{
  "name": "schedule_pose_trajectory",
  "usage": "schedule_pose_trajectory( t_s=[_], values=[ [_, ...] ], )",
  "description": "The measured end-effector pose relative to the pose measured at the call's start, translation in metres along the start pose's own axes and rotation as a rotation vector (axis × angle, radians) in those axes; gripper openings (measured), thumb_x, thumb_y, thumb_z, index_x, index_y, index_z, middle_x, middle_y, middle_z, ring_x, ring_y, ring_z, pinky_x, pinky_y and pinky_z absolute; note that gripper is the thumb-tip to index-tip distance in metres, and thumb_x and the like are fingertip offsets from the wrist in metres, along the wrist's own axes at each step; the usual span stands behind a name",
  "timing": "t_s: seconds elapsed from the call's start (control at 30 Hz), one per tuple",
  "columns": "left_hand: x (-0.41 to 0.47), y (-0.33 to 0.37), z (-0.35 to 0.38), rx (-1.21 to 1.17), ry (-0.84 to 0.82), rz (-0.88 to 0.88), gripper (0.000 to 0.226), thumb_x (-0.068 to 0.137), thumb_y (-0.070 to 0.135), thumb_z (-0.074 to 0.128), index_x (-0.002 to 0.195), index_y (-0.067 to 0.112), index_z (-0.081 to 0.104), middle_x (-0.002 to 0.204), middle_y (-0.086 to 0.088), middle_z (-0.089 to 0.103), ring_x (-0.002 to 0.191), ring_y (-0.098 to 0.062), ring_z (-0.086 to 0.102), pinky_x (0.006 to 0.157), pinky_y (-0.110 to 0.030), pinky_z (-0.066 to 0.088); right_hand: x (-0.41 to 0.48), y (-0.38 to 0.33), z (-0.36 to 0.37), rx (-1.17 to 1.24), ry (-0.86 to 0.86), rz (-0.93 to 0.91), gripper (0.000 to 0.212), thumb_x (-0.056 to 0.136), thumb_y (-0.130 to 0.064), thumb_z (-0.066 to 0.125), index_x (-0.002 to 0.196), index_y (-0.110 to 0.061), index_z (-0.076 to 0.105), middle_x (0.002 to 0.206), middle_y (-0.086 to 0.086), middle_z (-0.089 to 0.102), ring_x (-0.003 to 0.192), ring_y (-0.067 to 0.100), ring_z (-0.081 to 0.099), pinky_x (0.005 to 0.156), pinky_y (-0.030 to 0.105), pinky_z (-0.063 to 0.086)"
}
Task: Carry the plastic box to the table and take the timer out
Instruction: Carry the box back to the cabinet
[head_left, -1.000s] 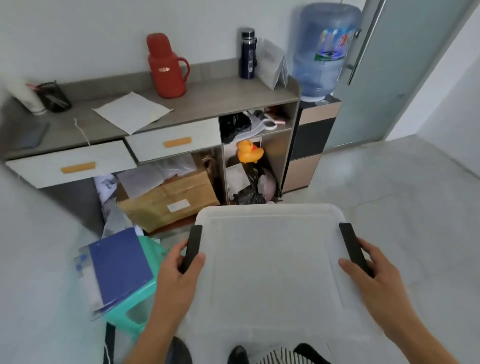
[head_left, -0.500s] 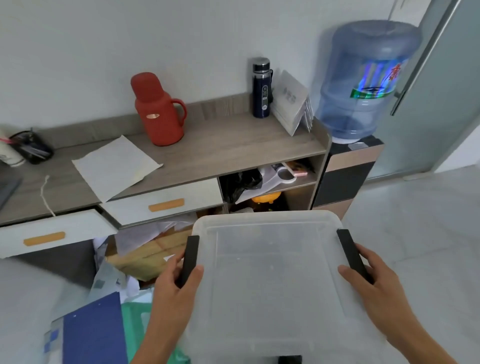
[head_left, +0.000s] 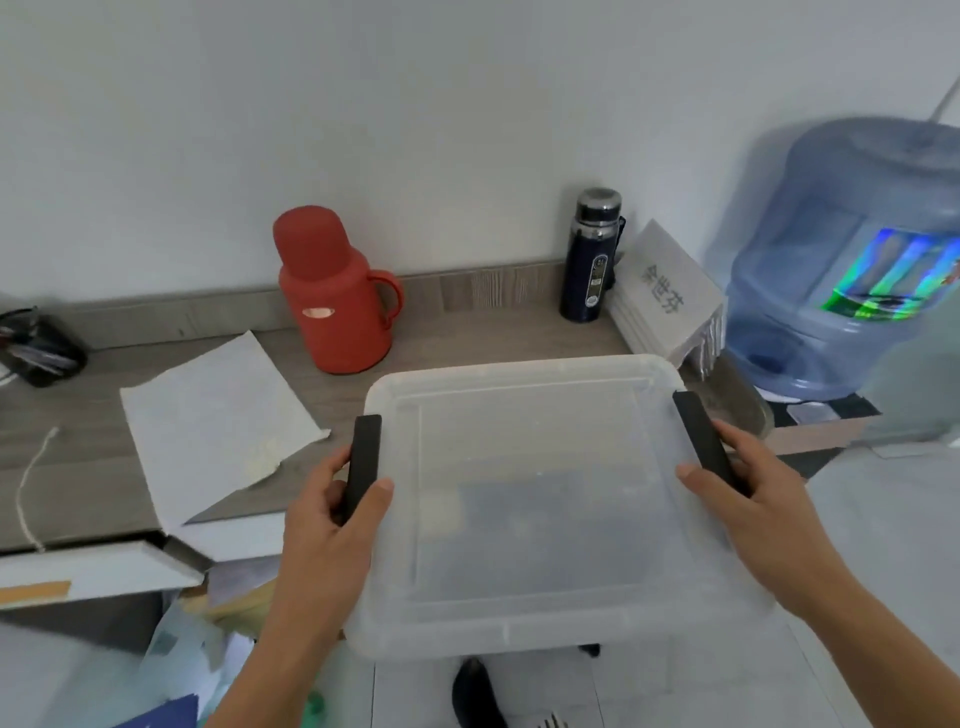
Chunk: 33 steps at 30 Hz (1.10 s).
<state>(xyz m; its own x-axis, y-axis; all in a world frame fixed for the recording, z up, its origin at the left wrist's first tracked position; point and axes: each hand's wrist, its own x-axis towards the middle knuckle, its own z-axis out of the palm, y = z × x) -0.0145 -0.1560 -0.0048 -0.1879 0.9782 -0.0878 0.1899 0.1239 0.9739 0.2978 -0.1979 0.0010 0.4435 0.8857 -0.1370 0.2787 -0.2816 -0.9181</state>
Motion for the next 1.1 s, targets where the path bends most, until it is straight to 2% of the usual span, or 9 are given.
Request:
schedule_pose_trajectory(
  t_s=[0.07,0.13,0.23,0.4,0.6,0.7,0.83,1.0,1.1],
  values=[
    [0.035,0.006,0.005,-0.011,-0.023,0.018,0.034,0.088,0.015,0.06,0.12,0.027,0.054,0.092,0.007,0.067,0.074,0.001,0.065,0.062,-0.019,0.048,0.027,-0.012,0.011,-0.028,0.013,-0.001,0.051,0.086,-0.022,0.067,0.133,-0.029,0.05,0.109,-0.005,0.067,0.094,0.013,0.064,0.08,0.034,0.051],
    [0.069,0.012,0.011,-0.014,-0.037,0.036,0.037,0.088,0.014,0.06,0.124,0.023,0.055,0.095,0.008,0.066,0.083,-0.004,0.066,0.062,-0.018,0.047,0.051,-0.021,0.022,-0.063,0.034,0.009,0.053,0.085,-0.024,0.068,0.135,-0.029,0.049,0.114,-0.003,0.065,0.098,0.016,0.063,0.087,0.039,0.051],
    [0.114,0.015,0.025,-0.018,-0.086,0.036,0.037,0.089,0.012,0.059,0.123,0.025,0.053,0.096,0.016,0.062,0.073,0.013,0.063,0.053,-0.008,0.048,0.084,-0.03,0.033,-0.143,0.065,0.006,0.055,0.084,-0.03,0.067,0.136,-0.029,0.048,0.12,-0.003,0.063,0.106,0.022,0.061,0.095,0.048,0.049],
    [0.161,0.019,0.045,-0.006,-0.135,0.032,0.042,0.089,0.012,0.059,0.129,0.021,0.05,0.097,0.016,0.062,0.072,0.015,0.062,0.055,-0.01,0.049,0.132,-0.042,0.043,-0.235,0.079,0.028,0.054,0.086,-0.036,0.063,0.137,-0.031,0.047,0.116,-0.002,0.061,0.103,0.023,0.06,0.093,0.05,0.051],
    [0.189,0.011,0.065,0.01,-0.106,0.023,0.041,0.089,0.012,0.059,0.129,0.017,0.051,0.101,0.016,0.061,0.088,0.0,0.061,0.061,-0.012,0.048,0.178,-0.041,0.055,-0.252,0.017,0.035,0.054,0.09,-0.032,0.06,0.14,-0.023,0.044,0.113,-0.002,0.055,0.102,0.021,0.055,0.09,0.04,0.048],
    [0.195,0.006,0.071,0.027,-0.085,0.005,0.041,0.089,0.011,0.059,0.128,0.018,0.051,0.102,0.015,0.062,0.094,-0.003,0.062,0.067,-0.016,0.046,0.192,-0.037,0.056,-0.207,0.009,0.044,0.056,0.09,-0.029,0.06,0.142,-0.028,0.039,0.11,0.001,0.057,0.099,0.023,0.057,0.089,0.041,0.048],
    [0.199,0.002,0.077,0.028,-0.057,-0.011,0.038,0.089,0.01,0.058,0.125,0.021,0.051,0.102,0.015,0.062,0.079,0.011,0.062,0.061,-0.01,0.049,0.206,-0.034,0.056,-0.106,-0.012,0.011,0.05,0.091,-0.024,0.059,0.139,-0.03,0.045,0.112,0.003,0.061,0.094,0.018,0.059,0.081,0.035,0.048],
    [0.199,0.002,0.082,-0.065,-0.033,-0.065,0.035,0.09,0.01,0.056,0.123,0.023,0.05,0.102,0.009,0.062,0.078,0.004,0.065,0.058,-0.012,0.052,0.214,-0.031,0.055,-0.02,-0.043,0.001,0.048,0.091,-0.019,0.059,0.137,-0.028,0.048,0.11,0.005,0.062,0.092,0.015,0.06,0.069,0.027,0.048],
    [0.197,0.004,0.081,-0.121,-0.037,-0.135,0.032,0.09,0.013,0.057,0.121,0.023,0.053,0.099,0.005,0.066,0.073,-0.002,0.068,0.056,-0.015,0.054,0.215,-0.03,0.054,-0.023,-0.066,0.005,0.049,0.09,-0.019,0.06,0.136,-0.03,0.046,0.107,0.001,0.062,0.092,0.015,0.061,0.073,0.03,0.05]
  ],
)
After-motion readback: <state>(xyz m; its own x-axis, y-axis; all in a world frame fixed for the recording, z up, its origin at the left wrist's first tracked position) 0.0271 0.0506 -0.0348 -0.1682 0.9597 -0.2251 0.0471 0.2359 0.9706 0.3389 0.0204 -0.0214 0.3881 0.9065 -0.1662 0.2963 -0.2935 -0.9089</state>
